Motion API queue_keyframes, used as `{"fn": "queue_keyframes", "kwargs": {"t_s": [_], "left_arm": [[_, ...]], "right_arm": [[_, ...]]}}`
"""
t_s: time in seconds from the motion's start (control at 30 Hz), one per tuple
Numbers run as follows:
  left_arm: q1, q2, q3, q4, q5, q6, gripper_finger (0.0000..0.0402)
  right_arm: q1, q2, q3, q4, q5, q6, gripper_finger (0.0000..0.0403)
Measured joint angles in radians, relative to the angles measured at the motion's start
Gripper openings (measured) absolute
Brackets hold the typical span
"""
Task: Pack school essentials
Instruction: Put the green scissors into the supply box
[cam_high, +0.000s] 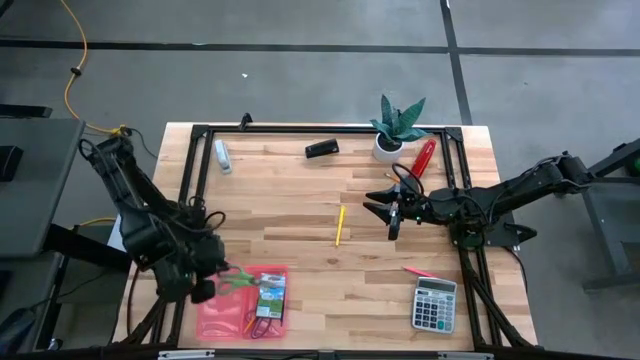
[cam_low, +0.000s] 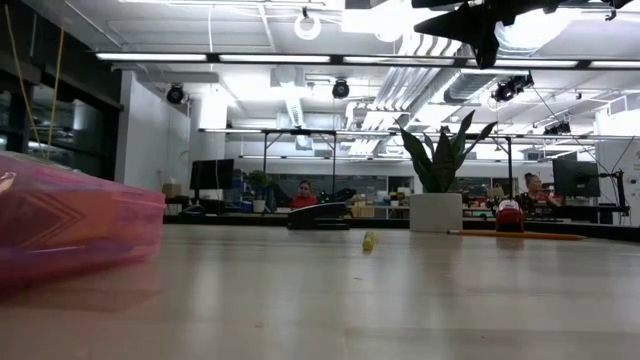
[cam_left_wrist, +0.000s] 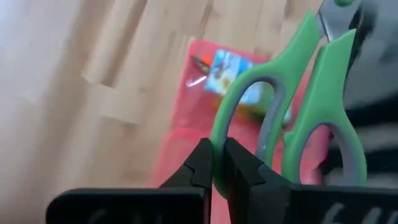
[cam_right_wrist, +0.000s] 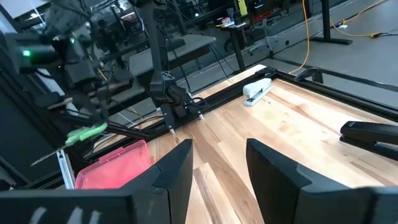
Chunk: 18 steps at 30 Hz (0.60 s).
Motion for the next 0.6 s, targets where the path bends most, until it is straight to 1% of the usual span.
{"fn": "queue_keyframes", "kwargs": {"t_s": [0.07, 0.13, 0.2, 0.27, 0.37, 0.5, 0.6], "left_arm": [[0.033, -0.018, 0.041, -0.063, 0.032, 0.205, 0.0000], [0.070, -0.040, 0.070, -0.072, 0.066, 0.436, 0.0000], [0.111, -0.060, 0.079, -0.078, 0.108, 0.654, 0.0000], [0.159, -0.068, 0.080, -0.088, 0.152, 0.841, 0.0000], [0.231, -0.054, 0.080, -0.112, 0.185, 1.089, 0.0000], [0.320, 0.001, 0.080, -0.092, 0.190, 1.424, 0.0000], [0.381, 0.068, 0.080, -0.089, 0.232, 1.596, 0.0000]], "right_arm": [[0.000, 0.000, 0.000, 0.000, 0.000, 0.013, 0.0142], [0.000, 0.000, 0.000, 0.000, 0.000, 0.018, 0.0142], [0.000, 0.000, 0.000, 0.000, 0.000, 0.017, 0.0142], [0.000, 0.000, 0.000, 0.000, 0.000, 0.018, 0.0142], [0.000, 0.000, 0.000, -0.001, 0.000, 0.035, 0.0142], [0.000, 0.000, 0.000, -0.010, 0.016, 0.041, 0.0142], [0.000, 0.000, 0.000, -0.016, 0.040, 0.041, 0.0142]]}}
